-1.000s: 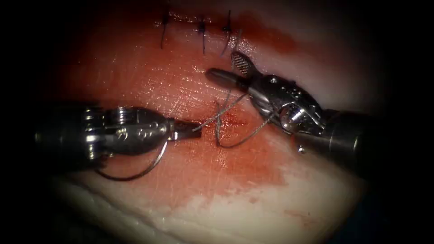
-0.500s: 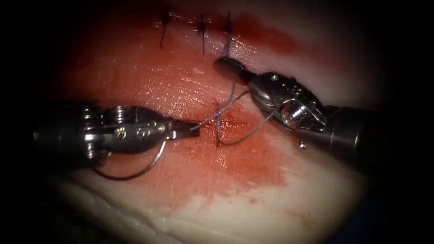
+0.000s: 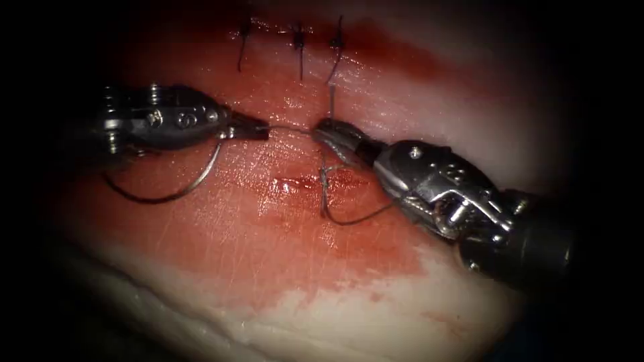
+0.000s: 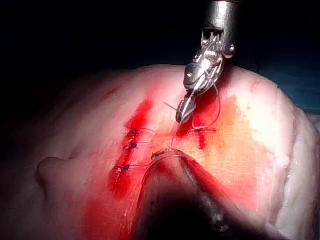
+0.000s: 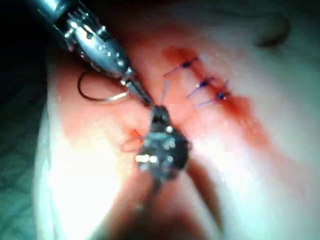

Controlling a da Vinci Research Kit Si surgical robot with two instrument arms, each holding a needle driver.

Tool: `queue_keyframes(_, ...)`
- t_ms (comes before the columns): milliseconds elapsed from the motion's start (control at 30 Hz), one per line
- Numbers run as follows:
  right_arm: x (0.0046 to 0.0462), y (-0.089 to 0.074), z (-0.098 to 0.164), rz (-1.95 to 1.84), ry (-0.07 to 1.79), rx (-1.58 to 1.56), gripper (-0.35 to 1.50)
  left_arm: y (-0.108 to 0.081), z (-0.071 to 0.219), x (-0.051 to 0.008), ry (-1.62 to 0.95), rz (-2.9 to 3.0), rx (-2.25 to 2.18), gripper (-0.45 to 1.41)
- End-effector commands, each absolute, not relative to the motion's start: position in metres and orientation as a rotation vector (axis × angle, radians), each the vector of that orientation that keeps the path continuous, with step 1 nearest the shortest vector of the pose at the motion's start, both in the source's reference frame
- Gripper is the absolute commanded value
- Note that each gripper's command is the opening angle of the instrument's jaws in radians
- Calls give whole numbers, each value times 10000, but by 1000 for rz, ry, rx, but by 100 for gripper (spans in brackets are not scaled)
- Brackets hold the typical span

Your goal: Wound Closure

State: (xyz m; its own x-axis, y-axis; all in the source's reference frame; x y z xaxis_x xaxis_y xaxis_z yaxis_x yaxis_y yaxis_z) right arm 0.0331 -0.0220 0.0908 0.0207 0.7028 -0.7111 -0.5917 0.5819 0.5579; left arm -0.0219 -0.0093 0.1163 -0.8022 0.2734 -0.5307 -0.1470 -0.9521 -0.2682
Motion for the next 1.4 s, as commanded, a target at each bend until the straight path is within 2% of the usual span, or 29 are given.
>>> queue_keyframes(33,338,-225,912,1005,1182,118,-35,-92,1170,-225,-316,2766,-863,-45)
queue_keyframes(400,306,-254,920,982,1181,105,-35,-1,1185,-236,-369,2754,-789,-45)
queue_keyframes(600,310,-266,930,973,1172,96,-35,20,1167,-242,-371,2742,-767,-45)
queue_keyframes(867,313,-277,929,970,1164,94,-35,26,1119,-222,-337,2719,-765,-45)
queue_keyframes(1400,318,-317,950,880,1130,166,-35,105,1067,-198,-171,2639,-792,-45)
